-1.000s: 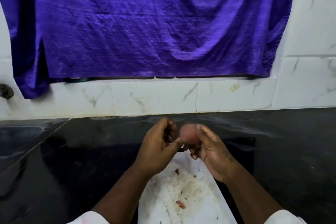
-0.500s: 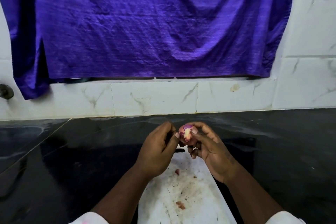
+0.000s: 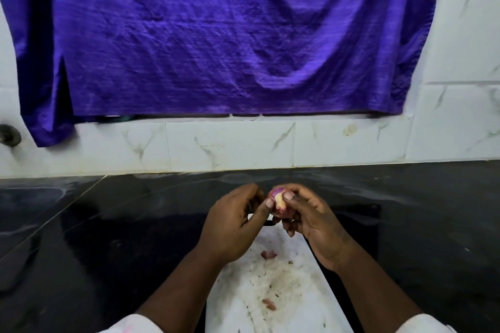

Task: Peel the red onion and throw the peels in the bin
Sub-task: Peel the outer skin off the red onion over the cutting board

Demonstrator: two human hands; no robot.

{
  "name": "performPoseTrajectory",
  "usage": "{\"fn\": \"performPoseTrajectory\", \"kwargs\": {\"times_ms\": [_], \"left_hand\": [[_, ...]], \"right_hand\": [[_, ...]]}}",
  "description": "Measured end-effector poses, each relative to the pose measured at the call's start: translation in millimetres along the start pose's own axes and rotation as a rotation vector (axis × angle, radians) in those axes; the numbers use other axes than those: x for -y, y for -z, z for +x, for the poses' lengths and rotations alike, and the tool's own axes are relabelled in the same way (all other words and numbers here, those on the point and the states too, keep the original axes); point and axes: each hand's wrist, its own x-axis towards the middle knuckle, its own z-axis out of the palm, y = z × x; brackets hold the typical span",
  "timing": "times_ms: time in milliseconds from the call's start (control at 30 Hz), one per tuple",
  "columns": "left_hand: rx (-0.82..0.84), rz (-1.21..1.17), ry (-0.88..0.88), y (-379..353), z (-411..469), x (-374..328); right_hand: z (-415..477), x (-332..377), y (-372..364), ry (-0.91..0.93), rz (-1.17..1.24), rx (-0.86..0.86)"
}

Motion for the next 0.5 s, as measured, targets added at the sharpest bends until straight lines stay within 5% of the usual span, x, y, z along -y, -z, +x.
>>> {"fn": "performPoseTrajectory", "kwargs": {"times_ms": [500], "left_hand": [[-0.026,0.11,-0.02,3.8,0.3,-4.5]], "right_hand": [[-1.3,-1.5,0.0,0.017,-0.1,-0.02]]}}
